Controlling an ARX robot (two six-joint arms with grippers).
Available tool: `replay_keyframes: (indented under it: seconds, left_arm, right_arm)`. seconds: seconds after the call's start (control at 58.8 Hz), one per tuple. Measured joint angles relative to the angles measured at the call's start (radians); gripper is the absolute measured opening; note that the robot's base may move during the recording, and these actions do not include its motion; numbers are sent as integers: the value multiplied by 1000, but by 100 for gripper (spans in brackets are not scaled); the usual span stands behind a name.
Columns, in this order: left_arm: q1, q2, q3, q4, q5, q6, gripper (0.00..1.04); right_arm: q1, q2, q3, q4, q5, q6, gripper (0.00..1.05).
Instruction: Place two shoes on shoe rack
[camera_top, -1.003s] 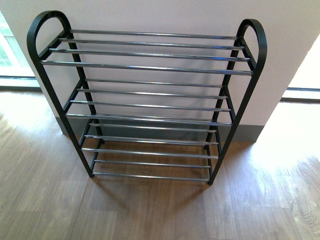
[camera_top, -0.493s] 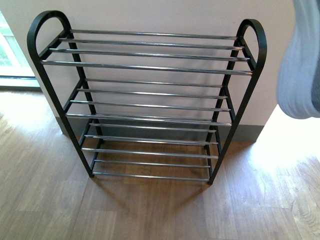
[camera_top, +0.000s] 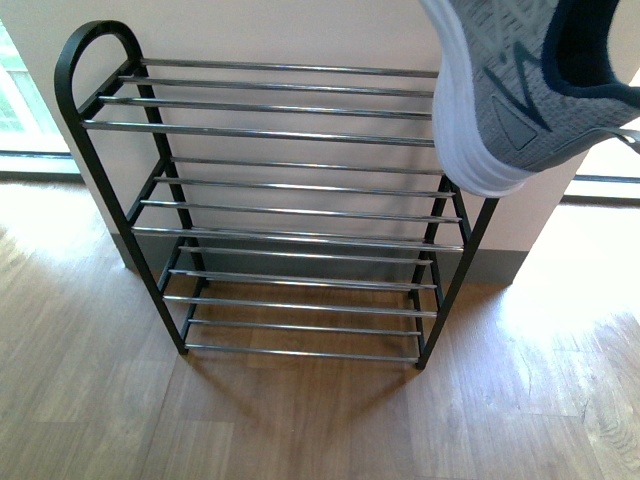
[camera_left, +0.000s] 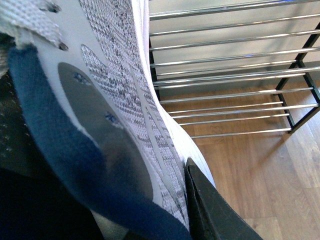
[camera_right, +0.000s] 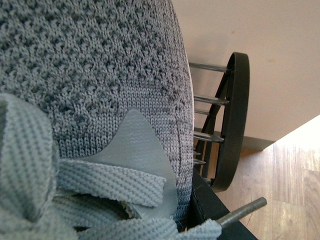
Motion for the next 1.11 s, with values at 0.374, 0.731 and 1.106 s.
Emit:
replay_keyframes:
  seconds: [0.374,0.731,1.106]
  left_arm:
    - [0,0,0,0,0,0,2]
    - [0,0,0,0,0,0,2]
    - [0,0,0,0,0,0,2]
  right_arm:
    - [35,334,436,-224,116,44,4]
    - [19,528,725,-370,159,48,4]
    - [-3,584,795,-412,168,49,18]
